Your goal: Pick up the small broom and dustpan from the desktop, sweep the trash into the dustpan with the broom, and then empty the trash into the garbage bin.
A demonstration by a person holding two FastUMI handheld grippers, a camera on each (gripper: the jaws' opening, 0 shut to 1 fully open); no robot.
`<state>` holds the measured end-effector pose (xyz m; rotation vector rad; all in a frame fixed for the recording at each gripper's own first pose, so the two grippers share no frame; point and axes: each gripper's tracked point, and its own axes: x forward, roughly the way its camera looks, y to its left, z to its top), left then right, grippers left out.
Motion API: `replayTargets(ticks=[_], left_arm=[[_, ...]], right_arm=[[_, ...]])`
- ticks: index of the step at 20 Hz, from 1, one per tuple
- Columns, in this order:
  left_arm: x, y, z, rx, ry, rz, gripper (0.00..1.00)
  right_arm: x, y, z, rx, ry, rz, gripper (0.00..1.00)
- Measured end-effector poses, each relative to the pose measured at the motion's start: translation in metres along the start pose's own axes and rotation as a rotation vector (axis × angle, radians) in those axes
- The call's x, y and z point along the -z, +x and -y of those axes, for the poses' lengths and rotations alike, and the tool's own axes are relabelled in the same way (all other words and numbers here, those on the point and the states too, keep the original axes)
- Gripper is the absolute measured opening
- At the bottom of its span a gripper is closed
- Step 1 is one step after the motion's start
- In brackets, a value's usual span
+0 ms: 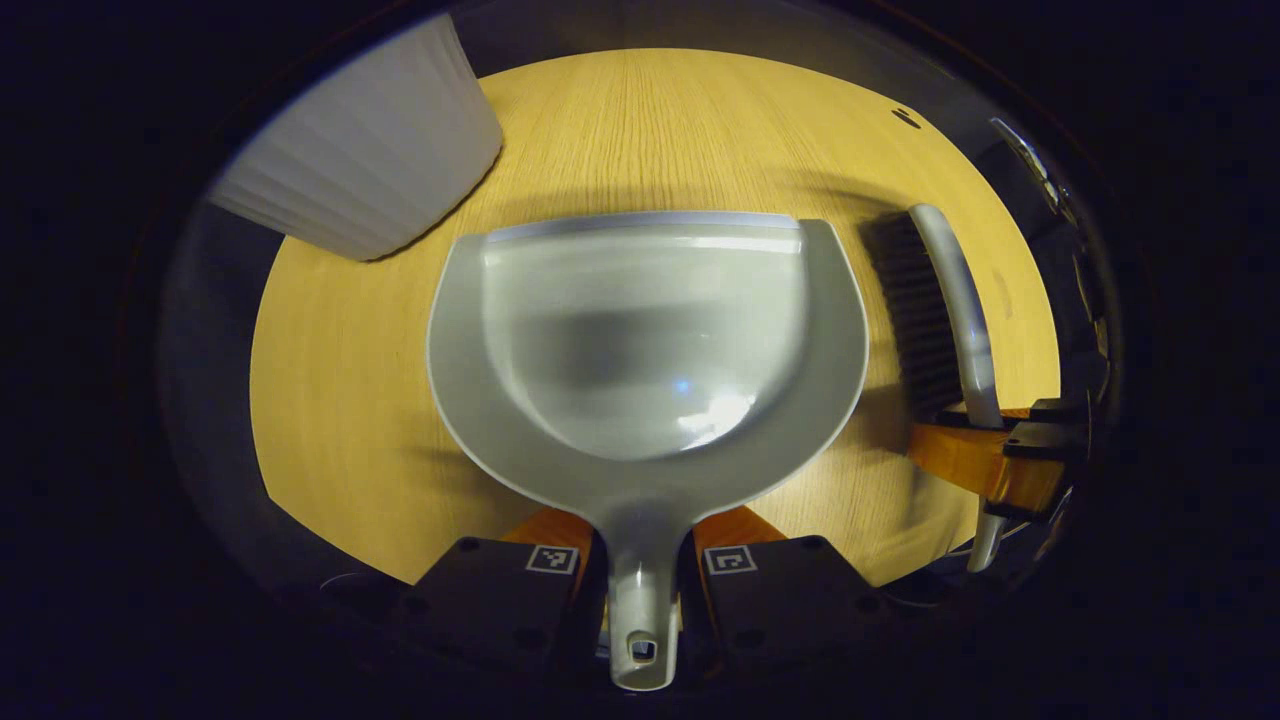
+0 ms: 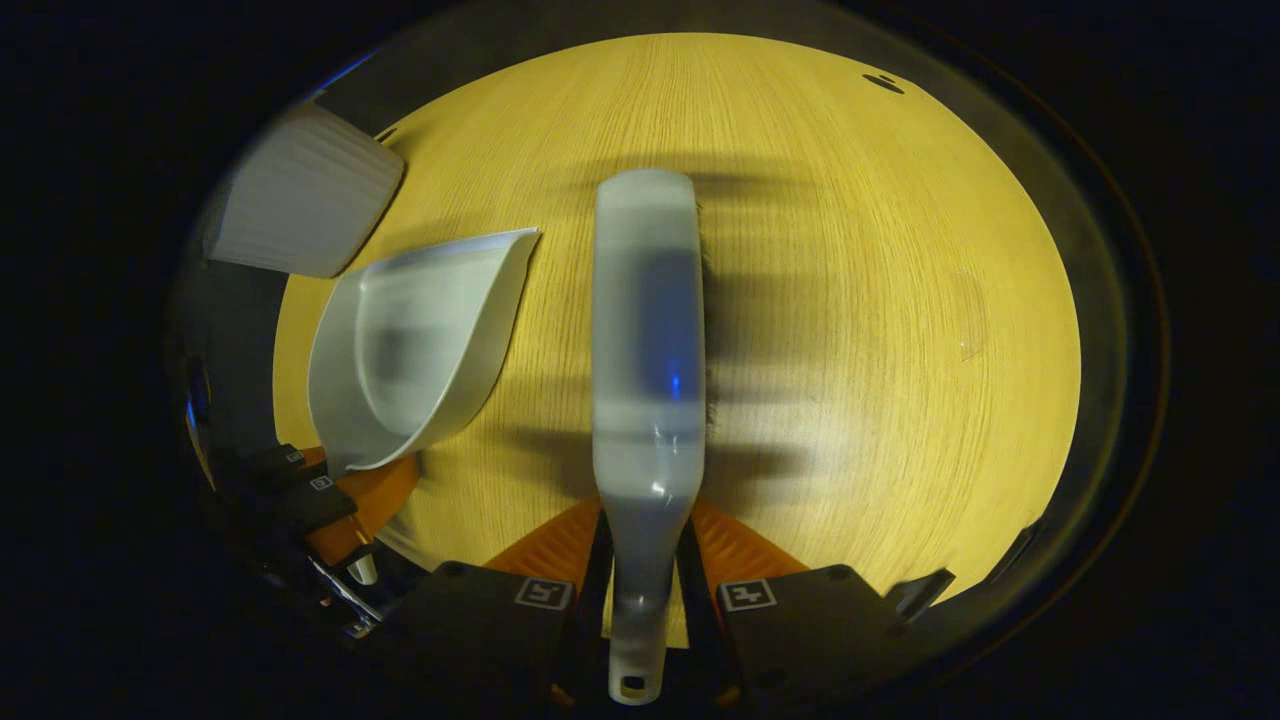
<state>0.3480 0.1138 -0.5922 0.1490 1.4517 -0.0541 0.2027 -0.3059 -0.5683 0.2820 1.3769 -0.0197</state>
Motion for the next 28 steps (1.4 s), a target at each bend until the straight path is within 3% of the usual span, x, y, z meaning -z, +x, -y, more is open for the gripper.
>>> replayTargets(ticks=[1,3,4,5,6,10,12,13,16,19,22,26,27,28], left_arm=[[0.001,-0.002,0.001,0.015,0.0,-0.008,0.29],[0.004,-0.011,0.008,0.063,0.007,-0.012,0.34],[0.003,-0.017,0.005,0.058,0.017,0.004,0.4],[0.001,-0.026,0.004,0.052,0.028,0.027,0.72],[0.0,-0.035,0.003,0.041,0.035,0.049,0.82],[0.008,-0.095,0.008,0.09,0.04,0.146,0.82],[0.008,-0.139,0.01,0.109,0.045,0.255,0.82],[0.005,-0.162,0.011,0.12,0.041,0.328,0.82],[-0.017,-0.235,0.009,0.115,0.024,0.607,0.82],[-0.032,-0.301,0.012,0.133,0.006,0.868,0.81],[-0.034,-0.359,0.005,0.169,-0.005,1.1,0.81],[-0.019,-0.358,-0.004,0.048,0.015,1.277,0.81],[-0.016,-0.352,-0.002,0.05,-0.001,1.295,0.81],[-0.015,-0.347,0.0,0.068,-0.009,1.316,0.81]], right_arm=[[-0.003,-0.004,-0.002,-0.005,0.001,0.015,0.44],[-0.01,-0.016,-0.003,-0.011,-0.012,0.051,0.71],[-0.014,-0.025,-0.002,-0.006,-0.023,0.077,0.84],[-0.019,-0.034,-0.001,-0.005,-0.025,0.108,0.87],[-0.021,-0.044,-0.002,-0.009,-0.018,0.135,0.94],[-0.025,-0.101,-0.004,-0.046,0.017,0.267,0.96],[-0.03,-0.14,-0.003,-0.039,0.016,0.378,0.96],[-0.032,-0.161,-0.004,-0.022,0.008,0.448,0.92],[-0.037,-0.215,-0.005,0.076,-0.041,0.654,0.96],[-0.057,-0.285,-0.043,0.051,-0.094,0.934,0.96],[-0.061,-0.348,-0.07,0.044,-0.158,1.139,0.95],[-0.052,-0.394,-0.087,-0.015,-0.142,1.375,0.95],[-0.05,-0.402,-0.088,-0.018,-0.144,1.409,0.9],[-0.047,-0.408,-0.088,-0.02,-0.145,1.431,0.95]])
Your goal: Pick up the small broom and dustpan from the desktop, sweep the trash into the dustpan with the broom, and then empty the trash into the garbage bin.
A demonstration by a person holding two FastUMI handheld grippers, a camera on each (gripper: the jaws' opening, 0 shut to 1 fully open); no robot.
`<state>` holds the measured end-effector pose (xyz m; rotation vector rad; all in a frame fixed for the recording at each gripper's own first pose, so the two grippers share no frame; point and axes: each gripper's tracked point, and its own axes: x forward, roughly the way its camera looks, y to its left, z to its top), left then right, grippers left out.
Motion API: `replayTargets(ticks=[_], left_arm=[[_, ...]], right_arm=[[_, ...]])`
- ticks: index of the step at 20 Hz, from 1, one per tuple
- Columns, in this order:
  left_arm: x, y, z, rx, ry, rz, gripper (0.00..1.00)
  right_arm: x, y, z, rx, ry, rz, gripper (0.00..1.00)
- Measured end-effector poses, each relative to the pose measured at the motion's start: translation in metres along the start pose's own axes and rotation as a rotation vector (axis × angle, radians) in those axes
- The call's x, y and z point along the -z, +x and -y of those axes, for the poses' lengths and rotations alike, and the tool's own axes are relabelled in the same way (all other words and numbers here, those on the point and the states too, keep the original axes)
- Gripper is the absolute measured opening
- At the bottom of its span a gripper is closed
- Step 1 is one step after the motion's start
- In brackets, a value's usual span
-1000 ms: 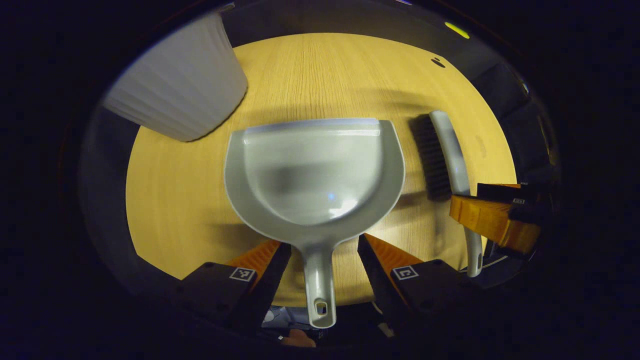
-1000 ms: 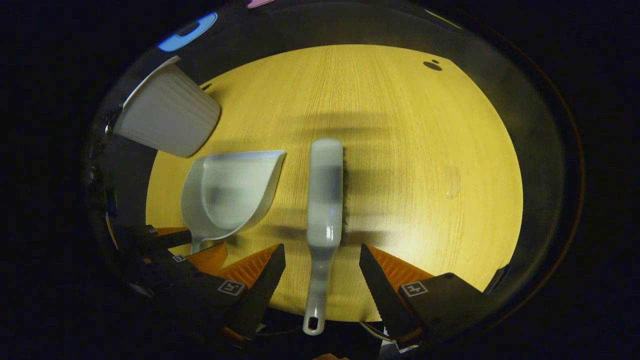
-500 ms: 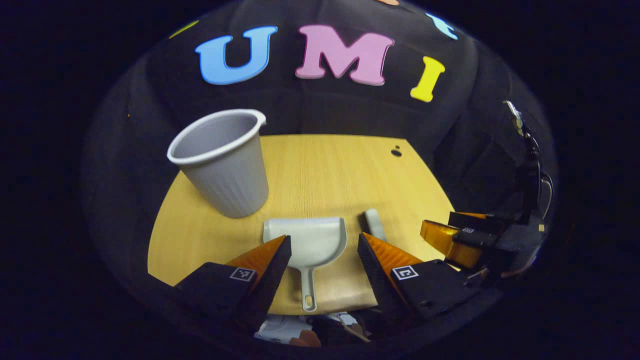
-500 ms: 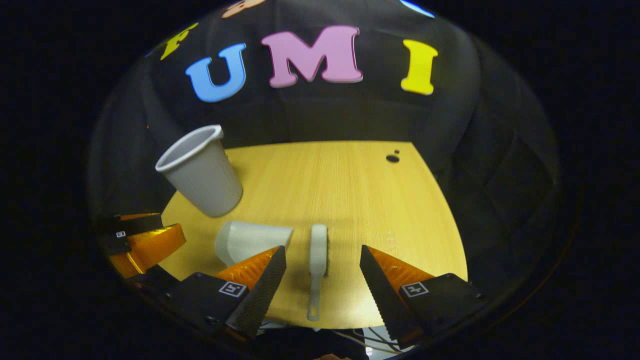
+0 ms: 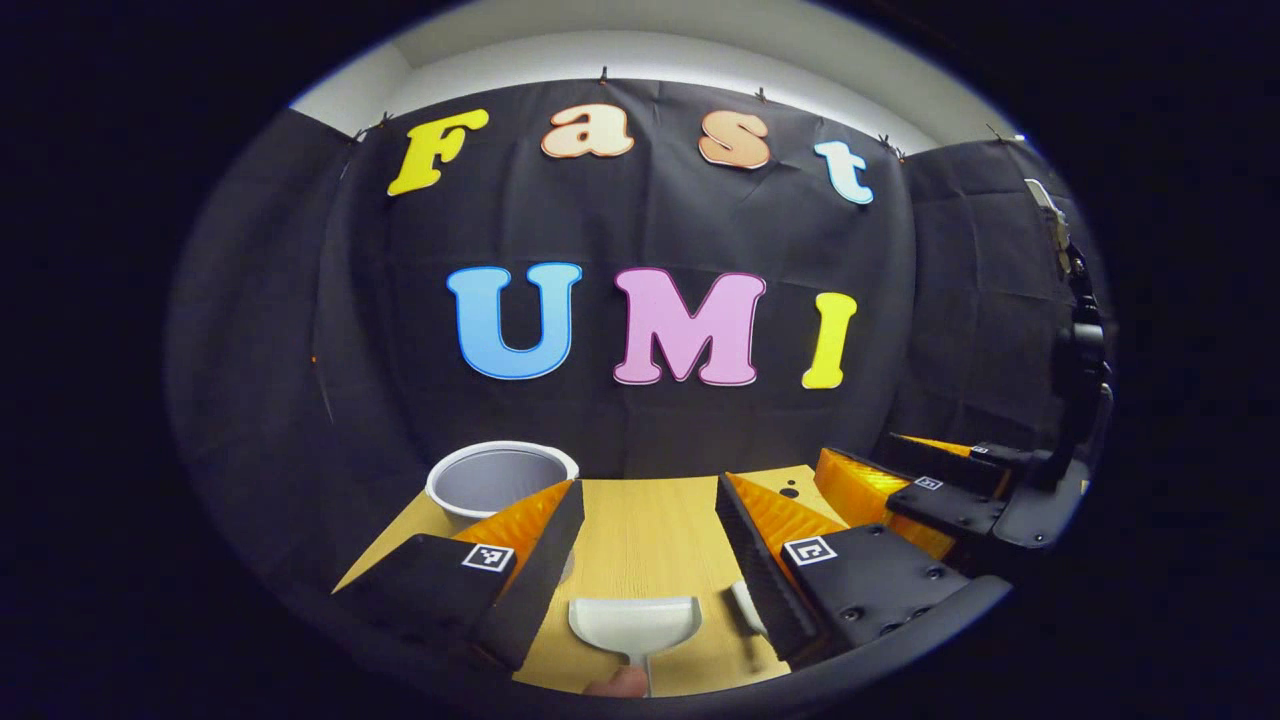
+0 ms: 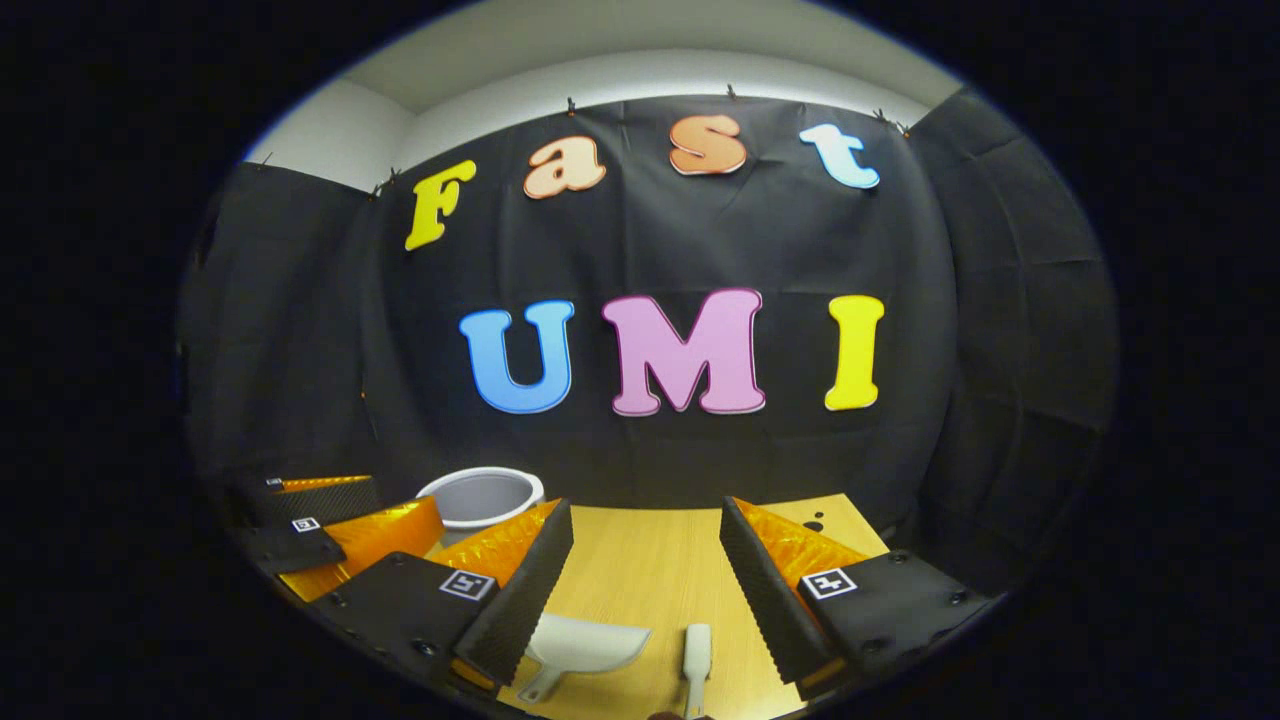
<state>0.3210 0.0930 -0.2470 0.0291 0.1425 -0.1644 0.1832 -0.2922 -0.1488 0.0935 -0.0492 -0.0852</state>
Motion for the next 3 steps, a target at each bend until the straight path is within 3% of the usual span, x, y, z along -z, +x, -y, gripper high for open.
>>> replayTargets(ticks=[3], left_arm=[[-0.014,0.001,-0.006,0.011,-0.004,0.111,0.8]], right_arm=[[-0.011,-0.015,-0.004,0.025,-0.007,0.037,0.95]])
